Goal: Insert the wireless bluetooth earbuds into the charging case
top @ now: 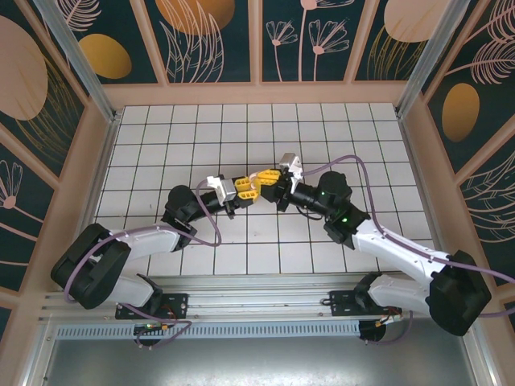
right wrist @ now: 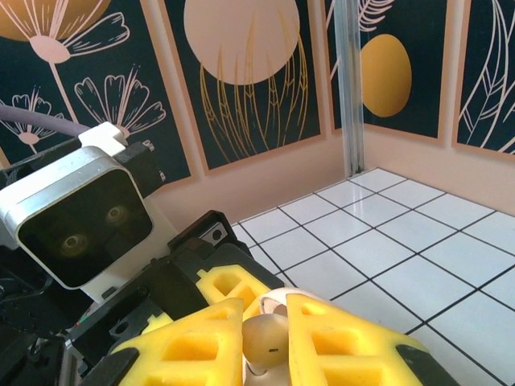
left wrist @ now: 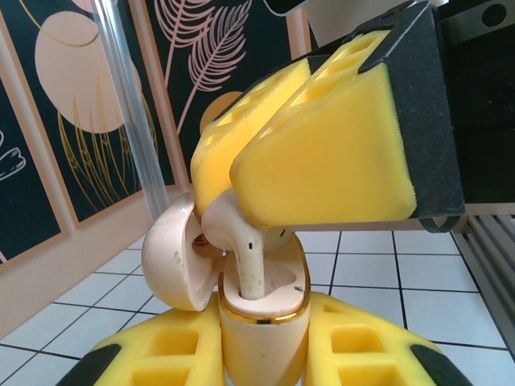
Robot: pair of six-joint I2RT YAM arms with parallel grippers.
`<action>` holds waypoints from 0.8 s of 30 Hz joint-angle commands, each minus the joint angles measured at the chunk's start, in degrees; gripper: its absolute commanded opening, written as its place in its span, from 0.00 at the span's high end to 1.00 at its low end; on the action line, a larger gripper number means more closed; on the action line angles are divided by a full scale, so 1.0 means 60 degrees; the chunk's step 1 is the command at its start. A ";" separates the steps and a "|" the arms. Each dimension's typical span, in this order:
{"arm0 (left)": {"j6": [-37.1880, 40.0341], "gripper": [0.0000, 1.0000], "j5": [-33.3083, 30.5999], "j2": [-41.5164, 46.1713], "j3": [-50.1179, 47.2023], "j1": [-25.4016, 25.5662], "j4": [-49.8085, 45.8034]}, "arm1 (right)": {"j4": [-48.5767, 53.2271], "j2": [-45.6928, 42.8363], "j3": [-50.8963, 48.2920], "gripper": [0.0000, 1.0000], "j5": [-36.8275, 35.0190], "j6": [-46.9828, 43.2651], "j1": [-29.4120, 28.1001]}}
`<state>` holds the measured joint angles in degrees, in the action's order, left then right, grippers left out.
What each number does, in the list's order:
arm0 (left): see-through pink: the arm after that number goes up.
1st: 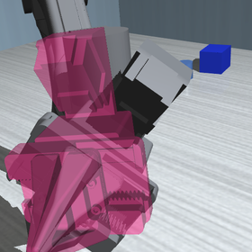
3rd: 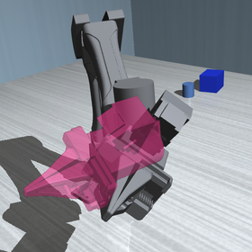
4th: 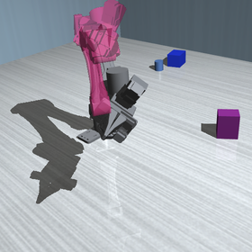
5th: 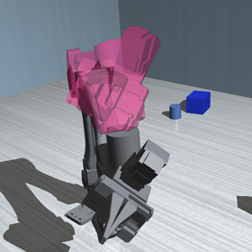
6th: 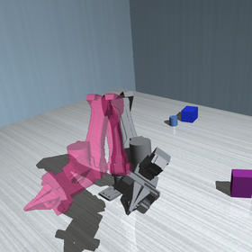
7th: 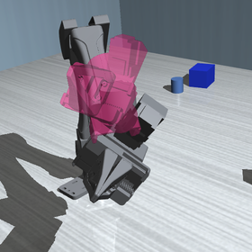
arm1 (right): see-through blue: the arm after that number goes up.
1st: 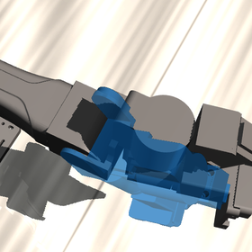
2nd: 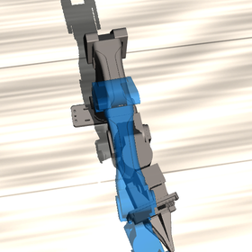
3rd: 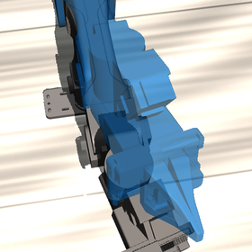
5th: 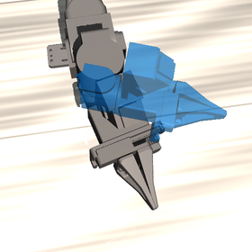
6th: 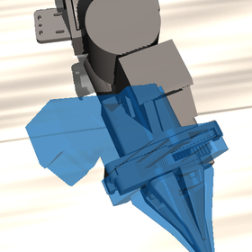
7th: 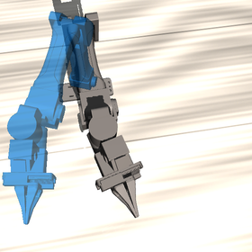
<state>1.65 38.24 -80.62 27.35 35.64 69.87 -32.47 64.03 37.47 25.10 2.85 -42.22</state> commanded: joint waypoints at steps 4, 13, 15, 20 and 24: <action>-0.0183 0.79 0.0666 0.0406 0.0583 0.0052 0.0939 | 0.1264 -0.0133 0.0097 0.79 0.0139 -0.0300 0.0253; -0.0152 0.79 0.0715 0.0417 0.0641 0.0059 0.0796 | 0.1477 -0.0095 0.0329 0.76 -0.0038 -0.0270 0.0283; -0.0131 0.79 0.0732 0.0443 0.0658 0.0057 0.0767 | 0.1493 -0.0083 0.0366 0.75 -0.0092 -0.0270 0.0283; -0.0086 0.79 0.0757 0.0448 0.0685 0.0051 0.0662 | 0.1537 -0.0070 0.0419 0.71 -0.0283 -0.0242 0.0283; -0.0076 0.79 0.0765 0.0458 0.0713 0.0059 0.0613 | 0.1559 -0.0068 0.0467 0.69 -0.0404 -0.0241 0.0283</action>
<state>1.37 39.24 -80.60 28.84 35.57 67.55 -27.73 63.13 39.40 25.41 1.83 -41.52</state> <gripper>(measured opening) 0.215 0.310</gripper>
